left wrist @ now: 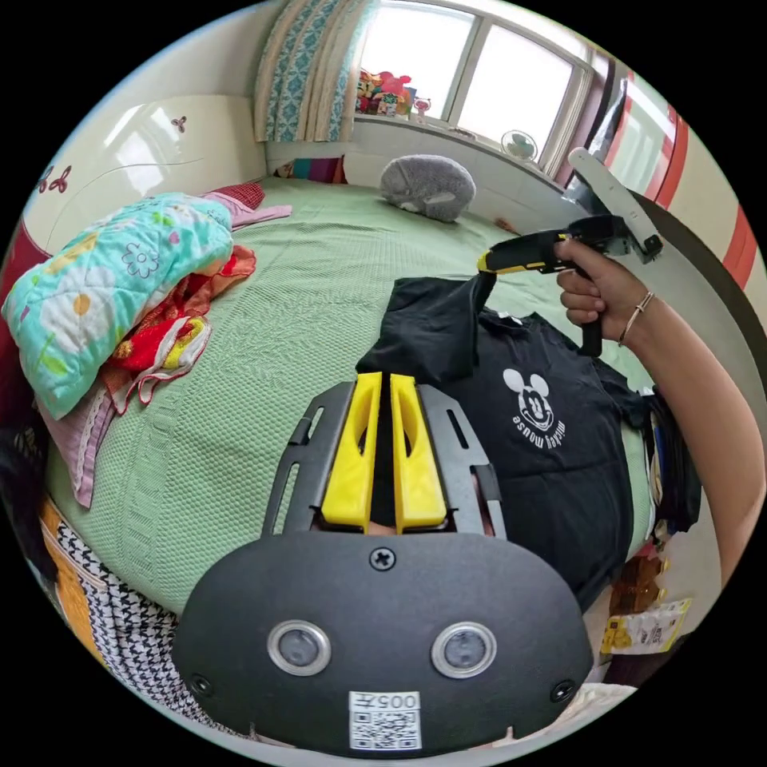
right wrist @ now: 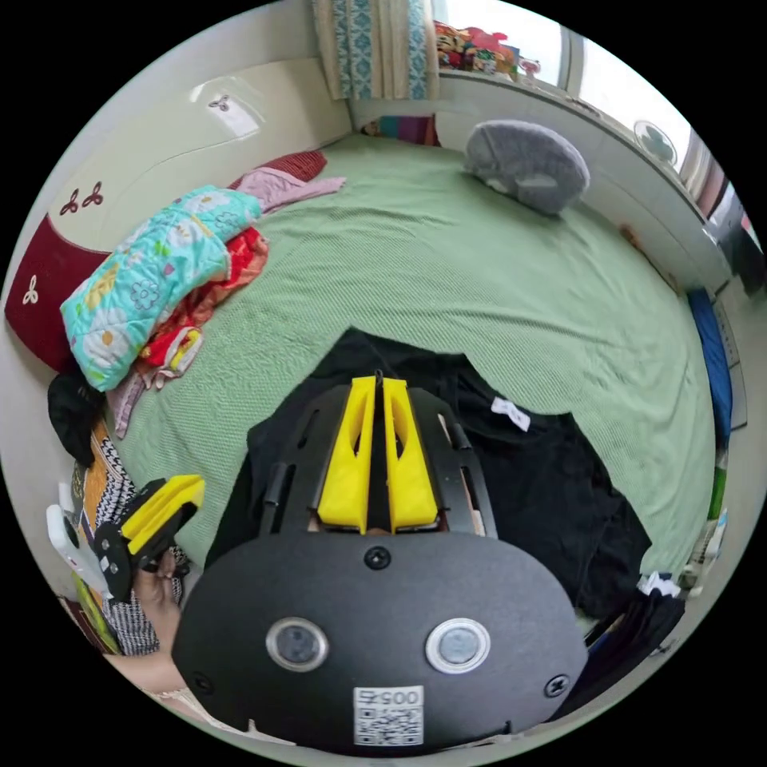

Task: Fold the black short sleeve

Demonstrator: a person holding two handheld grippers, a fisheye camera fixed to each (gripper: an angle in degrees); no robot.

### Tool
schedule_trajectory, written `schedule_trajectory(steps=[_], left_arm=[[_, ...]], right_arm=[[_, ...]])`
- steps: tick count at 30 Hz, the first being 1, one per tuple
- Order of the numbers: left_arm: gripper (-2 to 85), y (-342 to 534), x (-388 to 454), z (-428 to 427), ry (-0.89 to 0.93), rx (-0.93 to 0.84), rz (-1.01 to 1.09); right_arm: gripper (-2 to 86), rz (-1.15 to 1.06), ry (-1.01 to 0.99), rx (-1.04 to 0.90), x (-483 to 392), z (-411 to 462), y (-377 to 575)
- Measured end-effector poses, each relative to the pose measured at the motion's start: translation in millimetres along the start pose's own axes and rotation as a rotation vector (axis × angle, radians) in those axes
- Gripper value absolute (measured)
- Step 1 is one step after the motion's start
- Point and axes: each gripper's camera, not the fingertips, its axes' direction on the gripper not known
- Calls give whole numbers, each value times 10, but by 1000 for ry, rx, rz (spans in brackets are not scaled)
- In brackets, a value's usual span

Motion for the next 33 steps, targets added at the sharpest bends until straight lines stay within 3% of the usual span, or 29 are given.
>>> schedule_trajectory(steps=[3,6,15,17,23,27,33], left_arm=[[38,7,126,-17,-6,15,9],[39,-6,234,116,45,2,2],[41,-247,832,840,150,-71,62],[27,-310,945,993,110,-77,74],[-3,-436,875,1395,-298,-138,-20],[-5,-445,634,1469,-142,-124,-136],[-4,-457,867,1275,-143,-71,-125]], right_arm=[[28,64,55,-125,271,195,124],[41,46,125,-110,352,163,208],[44,-8,76,-162,442,388,133],[37,5,88,-166,474,500,125],[11,72,26,-104,667,573,83],[11,42,-20,-106,792,429,125],[29,-45,24,-31,1119,-127,571]])
